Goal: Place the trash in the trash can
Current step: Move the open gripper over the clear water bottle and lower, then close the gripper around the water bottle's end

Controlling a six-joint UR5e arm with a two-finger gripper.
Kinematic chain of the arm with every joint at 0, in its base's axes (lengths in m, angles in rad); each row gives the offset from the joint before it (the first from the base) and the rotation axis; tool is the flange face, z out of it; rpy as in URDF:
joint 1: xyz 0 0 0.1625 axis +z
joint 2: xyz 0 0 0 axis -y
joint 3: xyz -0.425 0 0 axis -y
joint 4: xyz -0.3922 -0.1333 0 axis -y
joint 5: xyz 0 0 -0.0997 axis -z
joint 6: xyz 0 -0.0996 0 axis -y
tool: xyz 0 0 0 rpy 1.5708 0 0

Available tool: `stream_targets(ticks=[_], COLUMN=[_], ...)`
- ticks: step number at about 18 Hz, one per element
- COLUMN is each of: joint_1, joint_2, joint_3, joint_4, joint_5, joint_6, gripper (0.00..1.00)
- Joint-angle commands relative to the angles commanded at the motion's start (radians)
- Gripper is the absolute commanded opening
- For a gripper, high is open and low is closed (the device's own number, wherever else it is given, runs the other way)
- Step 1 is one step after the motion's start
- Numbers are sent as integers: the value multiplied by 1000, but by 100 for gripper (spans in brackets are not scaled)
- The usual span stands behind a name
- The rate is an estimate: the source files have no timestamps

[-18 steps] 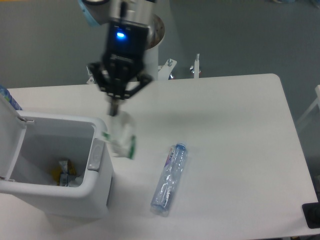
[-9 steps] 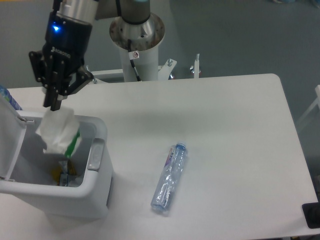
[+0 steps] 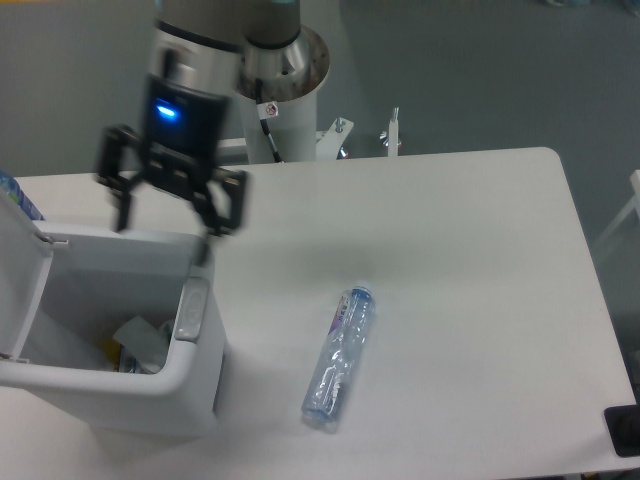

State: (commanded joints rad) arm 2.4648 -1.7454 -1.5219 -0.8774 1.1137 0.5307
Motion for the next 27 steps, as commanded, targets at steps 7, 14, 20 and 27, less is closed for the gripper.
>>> stream_targets(ticks=[7, 14, 20, 27], joint_1=[65, 4, -85, -125], joint_2=[-200, -324, -408, -483], joint_3=[75, 49, 113, 175], joint_4=[-5, -24, -194, -247], joint_5=[81, 225, 314, 362], joint_6=[38, 115, 115, 103], gripper=[100, 100, 100, 100])
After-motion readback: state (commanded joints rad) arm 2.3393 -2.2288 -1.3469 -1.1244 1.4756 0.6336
